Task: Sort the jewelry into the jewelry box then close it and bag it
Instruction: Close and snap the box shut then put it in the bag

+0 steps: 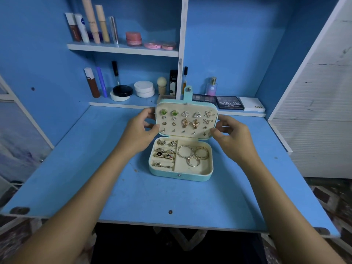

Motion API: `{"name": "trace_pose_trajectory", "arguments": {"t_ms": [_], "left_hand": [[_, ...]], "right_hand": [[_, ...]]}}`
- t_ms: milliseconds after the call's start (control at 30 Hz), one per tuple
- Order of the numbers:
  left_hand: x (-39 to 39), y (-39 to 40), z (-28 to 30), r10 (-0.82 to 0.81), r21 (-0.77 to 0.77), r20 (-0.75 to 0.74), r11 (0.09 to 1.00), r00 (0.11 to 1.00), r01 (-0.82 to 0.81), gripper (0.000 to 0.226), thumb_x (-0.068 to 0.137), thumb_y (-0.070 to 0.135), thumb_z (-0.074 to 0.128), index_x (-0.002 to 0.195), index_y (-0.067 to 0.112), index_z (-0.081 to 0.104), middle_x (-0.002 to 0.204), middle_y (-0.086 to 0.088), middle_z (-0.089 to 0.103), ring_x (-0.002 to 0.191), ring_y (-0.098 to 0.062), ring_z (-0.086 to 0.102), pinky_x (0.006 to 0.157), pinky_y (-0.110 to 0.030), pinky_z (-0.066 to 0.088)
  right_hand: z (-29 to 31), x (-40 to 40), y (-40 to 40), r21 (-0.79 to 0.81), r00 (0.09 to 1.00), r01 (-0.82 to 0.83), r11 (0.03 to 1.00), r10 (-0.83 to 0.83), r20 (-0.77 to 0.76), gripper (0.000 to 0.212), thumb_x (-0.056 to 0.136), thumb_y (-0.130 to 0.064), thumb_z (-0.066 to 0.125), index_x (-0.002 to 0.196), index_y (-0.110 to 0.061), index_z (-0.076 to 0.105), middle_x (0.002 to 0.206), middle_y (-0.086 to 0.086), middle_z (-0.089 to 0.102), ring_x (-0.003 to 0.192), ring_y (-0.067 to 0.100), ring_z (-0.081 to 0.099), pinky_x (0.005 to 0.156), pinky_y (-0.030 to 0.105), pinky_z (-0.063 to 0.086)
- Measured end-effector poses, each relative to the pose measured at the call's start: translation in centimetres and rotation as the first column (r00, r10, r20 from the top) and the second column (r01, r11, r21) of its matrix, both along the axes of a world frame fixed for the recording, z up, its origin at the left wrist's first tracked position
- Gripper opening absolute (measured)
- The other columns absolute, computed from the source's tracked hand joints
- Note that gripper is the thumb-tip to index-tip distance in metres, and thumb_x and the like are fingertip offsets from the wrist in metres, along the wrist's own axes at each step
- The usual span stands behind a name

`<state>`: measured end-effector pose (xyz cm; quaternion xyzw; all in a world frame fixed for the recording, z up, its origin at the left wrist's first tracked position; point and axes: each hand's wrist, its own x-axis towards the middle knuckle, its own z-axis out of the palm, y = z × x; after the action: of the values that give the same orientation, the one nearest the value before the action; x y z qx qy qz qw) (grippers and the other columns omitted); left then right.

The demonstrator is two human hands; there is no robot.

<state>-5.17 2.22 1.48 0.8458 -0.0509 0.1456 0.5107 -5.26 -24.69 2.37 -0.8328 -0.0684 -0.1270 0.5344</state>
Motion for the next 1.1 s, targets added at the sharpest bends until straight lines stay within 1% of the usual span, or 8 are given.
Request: {"name": "trace_pose_trajectory", "arguments": {"t_ms": [167, 233, 400, 500, 633, 733, 900, 1100], "left_hand": [[-1.4, 0.3, 0.0, -0.034, 0.078, 0.096, 0.997, 0.995, 0.027, 0.030, 0.089, 0.004, 0.065, 0.108, 0.026, 0.060, 0.105, 0.015, 0.067, 0.091, -0.001, 0.065, 0.066, -0.013, 0.051], [-1.9, 0.5, -0.1, -0.045, 0.099, 0.126, 0.995, 0.991, 0.033, 0.031, 0.087, 0.003, 0.067, 0.106, 0.025, 0.060, 0.104, 0.017, 0.065, 0.096, 0.001, 0.063, 0.070, -0.015, 0.054], [-2.9, 1.1, -1.0, -0.104, 0.205, 0.193, 0.977, 0.976, 0.064, 0.036, 0.078, -0.001, 0.076, 0.101, 0.021, 0.060, 0.104, 0.016, 0.061, 0.099, 0.002, 0.059, 0.083, -0.017, 0.052], [-3.4, 1.4, -1.5, -0.158, 0.269, 0.226, 0.959, 0.961, 0.094, 0.037, 0.073, -0.003, 0.075, 0.100, 0.018, 0.061, 0.104, 0.017, 0.057, 0.101, -0.002, 0.059, 0.085, -0.026, 0.054], [-3.6, 1.7, -1.7, -0.190, 0.314, 0.224, 0.943, 0.956, 0.114, 0.038, 0.071, -0.002, 0.071, 0.100, 0.020, 0.061, 0.104, 0.017, 0.055, 0.103, -0.008, 0.059, 0.089, -0.035, 0.055], [-3.7, 2.1, -1.9, -0.206, 0.372, 0.213, 0.921, 0.955, 0.116, 0.049, 0.067, -0.012, 0.069, 0.102, 0.022, 0.061, 0.107, 0.017, 0.054, 0.103, -0.006, 0.057, 0.089, -0.034, 0.053], [-3.7, 2.5, -2.2, -0.241, 0.424, 0.225, 0.897, 0.944, 0.127, 0.057, 0.069, -0.010, 0.068, 0.114, 0.025, 0.065, 0.114, 0.017, 0.052, 0.104, -0.009, 0.057, 0.083, -0.042, 0.054], [-3.8, 2.5, -2.3, -0.234, 0.421, 0.195, 0.897, 0.952, 0.135, 0.067, 0.067, -0.014, 0.068, 0.119, 0.028, 0.066, 0.117, 0.018, 0.051, 0.108, -0.009, 0.056, 0.084, -0.044, 0.053]], "right_hand": [[-0.8, -1.7, -0.2, -0.018, 0.994, -0.023, 1.000, 0.025, 0.102, 0.031, 0.086, -0.004, 0.069, 0.105, -0.028, 0.062, 0.095, -0.008, 0.066, 0.091, 0.001, 0.065, 0.070, 0.013, 0.054], [-1.1, -2.2, -0.2, -0.031, 0.992, -0.038, 0.999, 0.042, 0.122, 0.032, 0.086, -0.003, 0.068, 0.103, -0.029, 0.058, 0.100, -0.009, 0.066, 0.094, -0.002, 0.065, 0.068, 0.012, 0.053], [-2.0, -3.2, -0.9, -0.144, 0.982, -0.083, 0.986, 0.105, 0.157, 0.032, 0.085, -0.008, 0.073, 0.101, -0.031, 0.059, 0.107, -0.020, 0.066, 0.094, 0.000, 0.066, 0.080, 0.023, 0.056], [-2.7, -3.8, -1.1, -0.223, 0.966, -0.086, 0.971, 0.136, 0.218, 0.032, 0.082, -0.007, 0.076, 0.107, -0.022, 0.064, 0.109, -0.016, 0.066, 0.095, 0.001, 0.064, 0.081, 0.029, 0.055], [-3.3, -3.6, -1.3, -0.337, 0.915, -0.088, 0.937, 0.210, 0.344, 0.041, 0.076, 0.004, 0.079, 0.110, -0.016, 0.070, 0.110, -0.009, 0.062, 0.092, 0.001, 0.062, 0.074, 0.025, 0.052], [-3.4, -3.5, -1.6, -0.352, 0.906, -0.100, 0.931, 0.231, 0.355, 0.041, 0.076, 0.005, 0.078, 0.111, -0.015, 0.071, 0.112, -0.005, 0.062, 0.094, 0.004, 0.062, 0.076, 0.026, 0.053], [-3.8, -3.6, -1.7, -0.350, 0.895, -0.109, 0.930, 0.245, 0.373, 0.041, 0.077, 0.007, 0.074, 0.113, -0.013, 0.071, 0.115, -0.001, 0.062, 0.099, 0.009, 0.063, 0.079, 0.030, 0.055], [-4.2, -3.8, -1.6, -0.340, 0.891, -0.116, 0.933, 0.249, 0.380, 0.043, 0.078, 0.010, 0.072, 0.115, -0.011, 0.070, 0.118, 0.001, 0.062, 0.106, 0.010, 0.061, 0.082, 0.030, 0.055]]}}
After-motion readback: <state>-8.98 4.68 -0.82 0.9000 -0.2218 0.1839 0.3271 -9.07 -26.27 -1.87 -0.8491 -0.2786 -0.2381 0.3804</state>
